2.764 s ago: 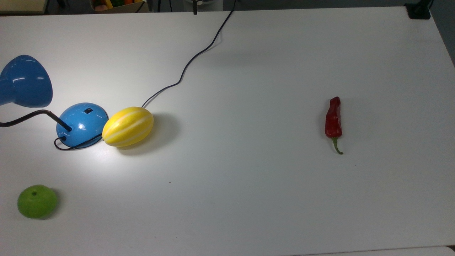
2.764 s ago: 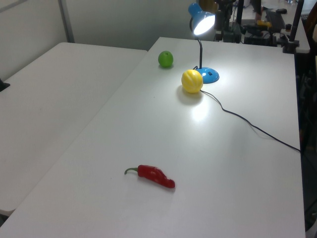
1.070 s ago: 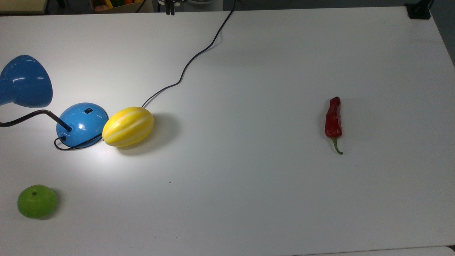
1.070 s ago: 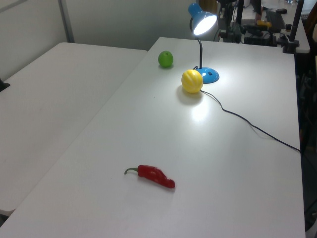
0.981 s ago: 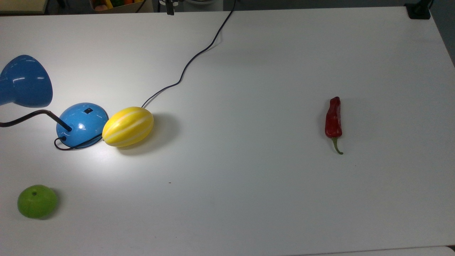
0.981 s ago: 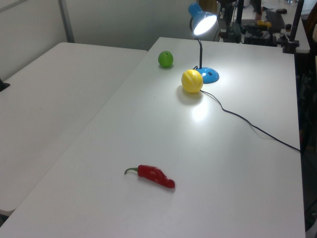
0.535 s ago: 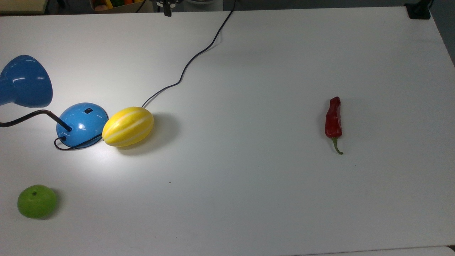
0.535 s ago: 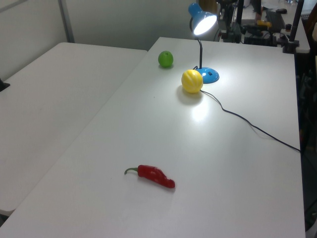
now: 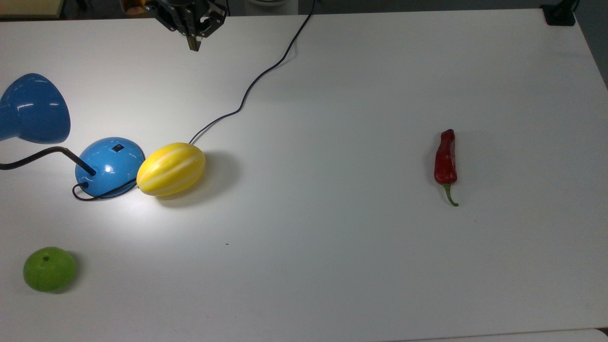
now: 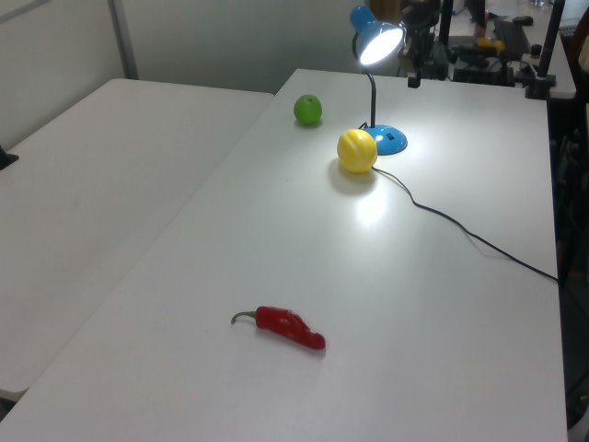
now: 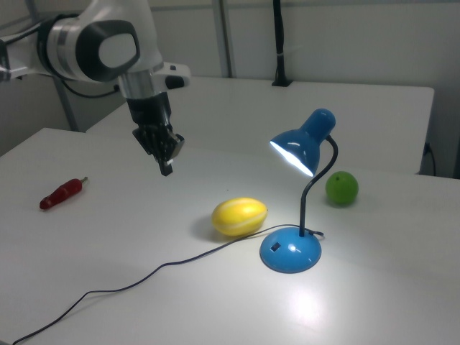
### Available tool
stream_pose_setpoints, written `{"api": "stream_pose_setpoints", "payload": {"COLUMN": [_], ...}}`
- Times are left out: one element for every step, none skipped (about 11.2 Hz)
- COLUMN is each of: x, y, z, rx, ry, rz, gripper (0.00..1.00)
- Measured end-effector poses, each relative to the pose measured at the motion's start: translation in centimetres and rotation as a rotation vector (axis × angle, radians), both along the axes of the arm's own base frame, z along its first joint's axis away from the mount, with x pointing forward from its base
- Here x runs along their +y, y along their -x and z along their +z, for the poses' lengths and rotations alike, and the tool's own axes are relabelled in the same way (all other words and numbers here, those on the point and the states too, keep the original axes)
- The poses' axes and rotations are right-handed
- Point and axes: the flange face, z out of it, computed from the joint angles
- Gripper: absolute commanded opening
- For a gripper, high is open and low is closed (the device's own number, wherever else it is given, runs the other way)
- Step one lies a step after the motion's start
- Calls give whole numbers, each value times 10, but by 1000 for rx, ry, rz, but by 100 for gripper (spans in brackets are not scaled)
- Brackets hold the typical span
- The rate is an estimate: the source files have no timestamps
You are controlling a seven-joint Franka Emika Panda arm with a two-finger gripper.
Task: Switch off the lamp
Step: 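Move the gripper down toward the switch on the blue lamp base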
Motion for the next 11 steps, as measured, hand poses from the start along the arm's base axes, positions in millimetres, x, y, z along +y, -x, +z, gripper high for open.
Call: {"api": "stream_pose_setpoints", "payload": {"x": [-9, -20, -33, -49, -63, -76, -85, -91, -95, -99, -107], "y": [0, 0, 1, 2, 4, 7, 9, 10, 9, 6, 1], "z": [-11, -25, -40, -61, -83, -105, -121, -136, -150, -164, -176], "rx": [1, -1, -13, -27, -43, -63, -85, -113, -137, -162, -187], "ry": [0, -1, -1, -1, -1, 0, 0, 0, -2, -4, -6], "rz": [-19, -42, -74, -109, -138, -164, -190, -220, -250, -282, -302], "gripper": [0, 0, 0, 0, 0, 0, 0, 0, 0, 0, 0]}}
